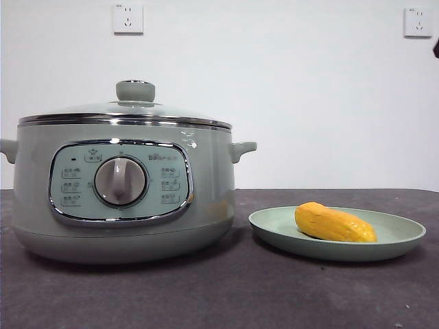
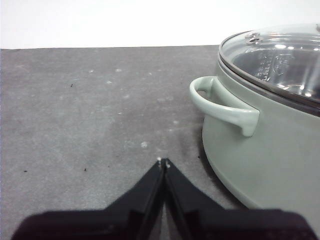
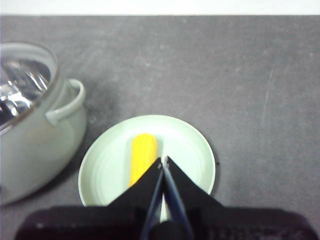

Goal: Take the corn out from the steamer,put the corn on the plate,close the lid

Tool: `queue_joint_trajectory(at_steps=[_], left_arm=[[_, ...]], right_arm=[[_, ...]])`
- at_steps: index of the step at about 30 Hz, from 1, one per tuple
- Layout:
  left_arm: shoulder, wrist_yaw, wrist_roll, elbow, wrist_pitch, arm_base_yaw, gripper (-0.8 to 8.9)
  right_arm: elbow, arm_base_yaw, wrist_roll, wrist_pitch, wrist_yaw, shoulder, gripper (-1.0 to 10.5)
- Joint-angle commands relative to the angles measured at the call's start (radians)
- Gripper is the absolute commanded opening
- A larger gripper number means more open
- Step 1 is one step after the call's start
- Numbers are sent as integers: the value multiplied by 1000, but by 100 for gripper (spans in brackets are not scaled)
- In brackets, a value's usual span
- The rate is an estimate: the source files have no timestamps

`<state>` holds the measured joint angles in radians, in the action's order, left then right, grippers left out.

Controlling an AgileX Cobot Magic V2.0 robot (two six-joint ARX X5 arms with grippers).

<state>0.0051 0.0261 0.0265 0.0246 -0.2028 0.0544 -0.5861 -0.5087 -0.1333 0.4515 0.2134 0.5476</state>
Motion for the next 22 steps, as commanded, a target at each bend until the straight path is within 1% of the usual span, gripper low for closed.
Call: queue_joint_trajectory(at_steps=[1, 4, 5, 9, 11, 14, 17, 22], left_arm=[[-2, -2, 4, -12, -2, -3, -3], [-2, -2, 4, -12, -2, -3, -3], [-2, -2, 4, -12, -2, -3, -3], [-2, -2, 4, -12, -2, -3, -3], [-2, -2, 4, -12, -2, -3, -3], [-2, -2, 4, -12, -2, -3, -3], [-2, -2, 4, -12, -2, -3, -3], [-2, -3, 4, -12, -2, -3, -3]], right_arm=[[10, 25, 67, 14, 2, -50, 2], [40, 93, 97, -26, -19, -106, 2], [56, 121, 106, -44, -45, -128, 2], [147, 264, 152, -117, -221, -243, 2], [197, 319, 169, -151, -266, -300, 2], [302, 380, 176, -248, -267, -380, 2], [400, 404, 171, -322, -267, -445, 2], [508, 409, 157, -322, -267, -532, 2]])
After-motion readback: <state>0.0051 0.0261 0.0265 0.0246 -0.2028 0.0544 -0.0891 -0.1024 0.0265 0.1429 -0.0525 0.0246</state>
